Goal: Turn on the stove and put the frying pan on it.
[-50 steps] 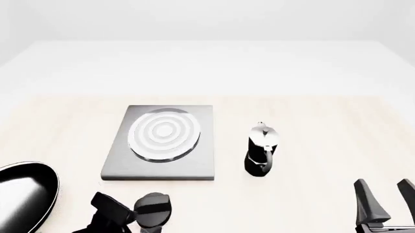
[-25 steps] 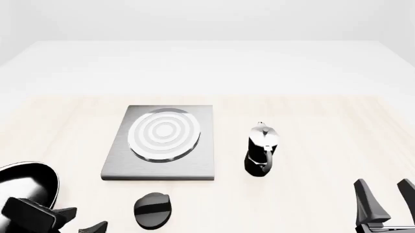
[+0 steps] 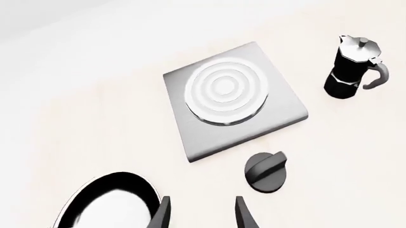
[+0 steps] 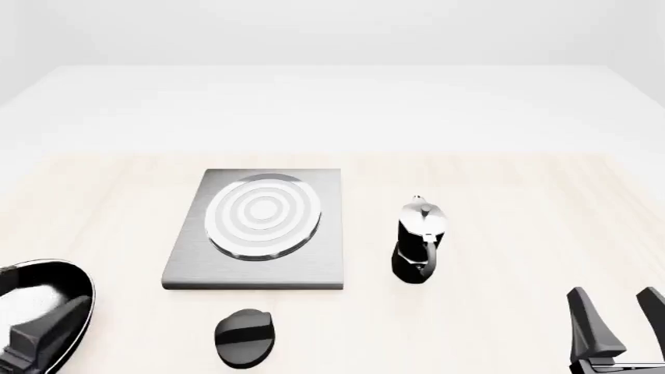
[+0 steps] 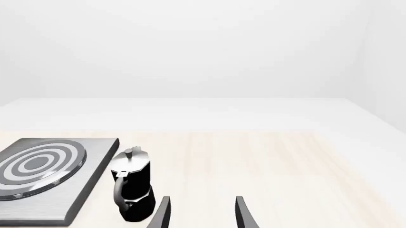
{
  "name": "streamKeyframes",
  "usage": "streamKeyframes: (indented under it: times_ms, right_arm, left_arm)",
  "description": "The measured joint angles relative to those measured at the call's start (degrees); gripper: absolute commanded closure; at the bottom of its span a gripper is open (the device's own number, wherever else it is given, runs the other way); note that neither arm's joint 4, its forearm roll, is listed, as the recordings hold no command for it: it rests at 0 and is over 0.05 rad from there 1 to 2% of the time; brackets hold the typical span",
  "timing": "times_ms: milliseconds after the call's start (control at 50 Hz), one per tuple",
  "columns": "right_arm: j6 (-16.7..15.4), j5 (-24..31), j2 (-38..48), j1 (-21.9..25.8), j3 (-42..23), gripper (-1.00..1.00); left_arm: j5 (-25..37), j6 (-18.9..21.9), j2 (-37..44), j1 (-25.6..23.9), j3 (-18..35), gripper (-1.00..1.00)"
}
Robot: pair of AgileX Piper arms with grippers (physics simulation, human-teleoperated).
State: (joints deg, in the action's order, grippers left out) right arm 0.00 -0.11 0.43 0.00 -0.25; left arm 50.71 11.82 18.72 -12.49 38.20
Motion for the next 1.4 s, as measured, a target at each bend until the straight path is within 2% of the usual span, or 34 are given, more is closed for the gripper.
streamKeyframes:
  times_ms: [120, 400, 700, 1020, 1160, 1400]
  right_arm:
    - [0.0, 0.0, 0.0, 0.0, 0.0, -1.0]
    - [0.0, 0.0, 0.0, 0.0, 0.0, -1.0]
    - [0.0, 0.0, 0.0, 0.0, 0.0, -1.0]
    - [0.0, 0.0, 0.0, 0.0, 0.0, -1.0]
    - [0.0, 0.0, 0.0, 0.0, 0.0, -1.0]
    - [0.0, 0.0, 0.0, 0.0, 0.0, -1.0]
  left_arm:
    - [2.2, 1.1, -1.0, 1.2, 3.6, -1.0]
    - [5.9, 3.7, -3.6, 7.5, 12.8, -1.0]
    - [15.0, 7.8, -6.1, 14.6, 24.3, -1.0]
    - [17.1, 12.8, -1.9, 22.2, 32.6, -1.0]
    - [18.1, 13.9, 0.3, 24.8, 33.6, -1.0]
    - [18.9, 14.7, 1.0, 29.6, 29.9, -1.0]
